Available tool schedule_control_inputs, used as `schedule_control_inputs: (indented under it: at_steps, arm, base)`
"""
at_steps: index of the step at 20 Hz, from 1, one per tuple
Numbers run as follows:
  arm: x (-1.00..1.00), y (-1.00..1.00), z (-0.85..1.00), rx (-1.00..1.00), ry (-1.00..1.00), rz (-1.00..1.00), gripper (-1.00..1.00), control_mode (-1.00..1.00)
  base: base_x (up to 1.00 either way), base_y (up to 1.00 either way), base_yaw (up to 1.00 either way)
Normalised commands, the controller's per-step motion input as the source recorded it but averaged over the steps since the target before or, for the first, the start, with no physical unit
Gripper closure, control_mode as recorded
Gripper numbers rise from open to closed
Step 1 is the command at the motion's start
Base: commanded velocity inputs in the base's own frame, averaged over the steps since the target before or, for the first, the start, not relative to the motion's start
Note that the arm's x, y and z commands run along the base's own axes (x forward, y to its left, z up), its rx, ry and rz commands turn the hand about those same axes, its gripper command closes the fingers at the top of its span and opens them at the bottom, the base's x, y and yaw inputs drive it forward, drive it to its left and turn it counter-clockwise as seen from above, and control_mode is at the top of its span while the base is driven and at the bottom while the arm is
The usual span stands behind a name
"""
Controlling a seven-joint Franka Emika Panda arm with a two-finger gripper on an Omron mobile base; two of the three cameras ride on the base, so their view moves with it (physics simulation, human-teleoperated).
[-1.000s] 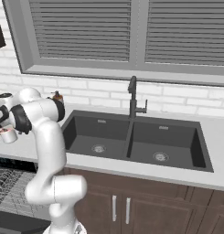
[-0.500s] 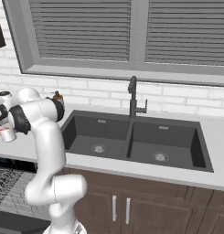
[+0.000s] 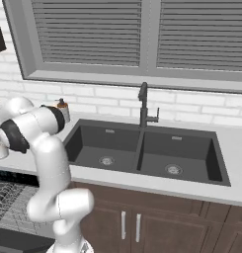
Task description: Pick up the cup and bowl from the counter, place them in the dishwasher, and close the dishwasher door.
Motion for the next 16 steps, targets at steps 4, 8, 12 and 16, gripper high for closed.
schedule_control_inputs:
  at_steps: [4,8,12,16]
  arm:
    - [-1.0,-0.48,0.46,0.03,-0.27,0.0,1.0,-1.0]
    - [-0.89,-0.86,0.37,0.02,-0.14,0.0,1.0,-1.0]
    - [-0.83,-0.82,0.23,0.09,0.0,0.0,1.0,-1.0]
    - [-0.51,-0.89,0.01,0.11,0.05,0.0,1.0,-1.0]
  base:
    - [0.0,0.0,0.0]
    - [0.0,0.0,0.0]
    - [0.0,0.0,0.0]
    - [0.0,0.0,0.0]
